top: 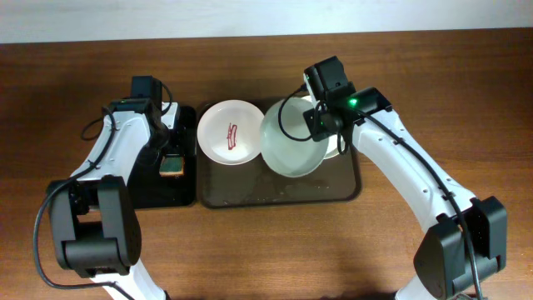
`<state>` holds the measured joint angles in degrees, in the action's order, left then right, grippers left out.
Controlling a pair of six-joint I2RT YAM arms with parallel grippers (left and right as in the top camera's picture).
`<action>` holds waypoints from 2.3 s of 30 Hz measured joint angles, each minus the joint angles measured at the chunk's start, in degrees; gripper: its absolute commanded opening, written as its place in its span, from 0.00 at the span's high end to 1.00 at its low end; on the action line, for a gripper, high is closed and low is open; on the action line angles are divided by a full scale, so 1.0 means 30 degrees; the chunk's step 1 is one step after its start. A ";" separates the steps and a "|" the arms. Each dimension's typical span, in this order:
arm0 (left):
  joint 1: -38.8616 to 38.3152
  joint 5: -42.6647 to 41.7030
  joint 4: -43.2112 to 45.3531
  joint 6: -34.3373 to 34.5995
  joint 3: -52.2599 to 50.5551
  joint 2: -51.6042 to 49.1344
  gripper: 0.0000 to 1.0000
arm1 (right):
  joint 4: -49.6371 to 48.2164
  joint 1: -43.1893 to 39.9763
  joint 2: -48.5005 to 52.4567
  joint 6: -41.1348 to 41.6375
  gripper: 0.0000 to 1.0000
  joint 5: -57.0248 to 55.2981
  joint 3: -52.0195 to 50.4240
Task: Clean dirty plates on tray and stack at the side
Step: 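Lift the cleaned front plate with the right gripper, then carry the plate right and set it on the table, releasing it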
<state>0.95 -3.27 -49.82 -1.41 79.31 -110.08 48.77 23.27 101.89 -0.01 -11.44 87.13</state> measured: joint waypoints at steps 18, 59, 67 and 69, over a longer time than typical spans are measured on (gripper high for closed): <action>0.0000 0.0000 -0.0044 0.0058 0.0000 0.0000 0.01 | -0.1231 0.2718 0.0000 -0.5399 0.96 -0.6907 0.0000; 0.0000 -0.0007 -0.0109 0.0066 0.0000 0.0000 0.01 | 0.1508 -1.6648 0.0000 0.5493 0.96 0.4422 0.0109; 0.0000 -0.0007 -0.0109 0.0066 0.0000 0.0000 0.01 | 0.1705 -1.8600 0.0080 0.5377 0.96 0.5136 0.0109; 0.0000 -0.0007 -0.0109 0.0066 0.0000 0.0000 0.01 | 0.1836 -1.8469 0.0313 0.5115 0.96 0.5231 0.0124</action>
<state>0.95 -3.29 -50.15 -1.21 79.31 -110.08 54.28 -32.14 102.83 15.33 4.25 87.50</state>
